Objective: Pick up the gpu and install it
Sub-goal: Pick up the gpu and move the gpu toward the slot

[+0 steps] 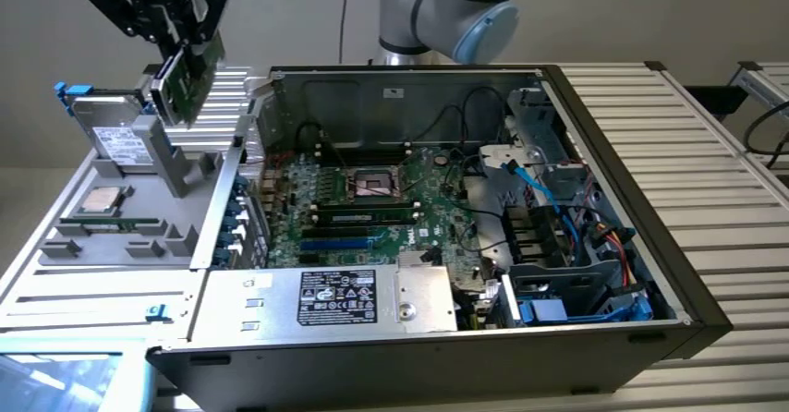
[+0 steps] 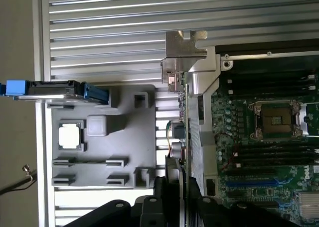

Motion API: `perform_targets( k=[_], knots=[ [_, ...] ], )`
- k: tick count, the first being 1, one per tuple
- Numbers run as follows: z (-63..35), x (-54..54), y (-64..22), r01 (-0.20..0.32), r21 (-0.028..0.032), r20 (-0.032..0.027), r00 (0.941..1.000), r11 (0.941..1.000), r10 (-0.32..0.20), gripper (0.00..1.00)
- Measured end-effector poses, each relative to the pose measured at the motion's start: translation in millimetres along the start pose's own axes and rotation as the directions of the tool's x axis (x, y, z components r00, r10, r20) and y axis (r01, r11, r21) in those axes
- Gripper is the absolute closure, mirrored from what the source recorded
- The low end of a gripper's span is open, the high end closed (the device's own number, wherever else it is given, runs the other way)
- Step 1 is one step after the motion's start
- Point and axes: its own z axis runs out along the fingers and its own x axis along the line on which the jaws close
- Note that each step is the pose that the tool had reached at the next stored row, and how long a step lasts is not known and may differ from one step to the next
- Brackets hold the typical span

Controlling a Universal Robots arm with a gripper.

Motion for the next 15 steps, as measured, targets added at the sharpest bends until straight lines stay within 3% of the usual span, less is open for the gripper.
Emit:
perform_targets(
  k=[15],
  knots=[
    [-14.8,-67.4,5.1,0.000,0.0000,0.0000,1.0000,1.0000,0.000,0.72]
  ],
)
